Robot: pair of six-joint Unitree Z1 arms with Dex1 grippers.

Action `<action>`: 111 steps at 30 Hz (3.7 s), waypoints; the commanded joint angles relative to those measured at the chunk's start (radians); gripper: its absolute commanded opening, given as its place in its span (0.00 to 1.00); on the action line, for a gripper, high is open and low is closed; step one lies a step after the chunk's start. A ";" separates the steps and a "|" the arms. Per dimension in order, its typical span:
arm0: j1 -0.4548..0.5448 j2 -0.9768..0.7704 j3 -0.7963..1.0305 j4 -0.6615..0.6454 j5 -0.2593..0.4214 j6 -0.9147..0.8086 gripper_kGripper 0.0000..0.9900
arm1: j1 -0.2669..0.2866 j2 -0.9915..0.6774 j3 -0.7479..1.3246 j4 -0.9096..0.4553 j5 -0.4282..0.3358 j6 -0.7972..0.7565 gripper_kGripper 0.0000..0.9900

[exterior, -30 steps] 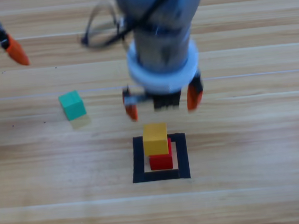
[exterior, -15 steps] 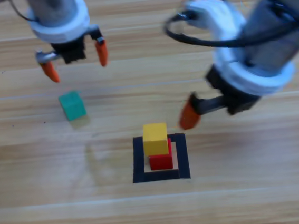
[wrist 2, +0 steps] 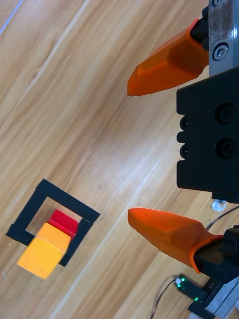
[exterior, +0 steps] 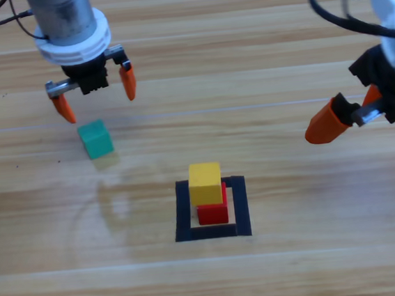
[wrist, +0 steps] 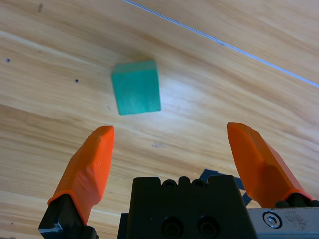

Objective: Stack the blocks in the rectangular block: red at the bottom, yellow in the middle, green on top

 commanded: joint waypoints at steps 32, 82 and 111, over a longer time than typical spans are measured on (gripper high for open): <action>0.082 0.197 -0.008 0.016 -0.052 -0.004 0.98 | -0.026 -0.138 0.168 -0.149 0.180 -0.334 1.00; -0.234 -0.115 0.067 0.117 -0.021 0.533 0.07 | -0.026 -0.130 0.175 -0.149 0.155 -0.337 1.00; -0.391 -0.029 -0.014 0.196 -0.020 0.030 0.07 | -0.026 -0.132 0.178 -0.149 0.149 -0.342 1.00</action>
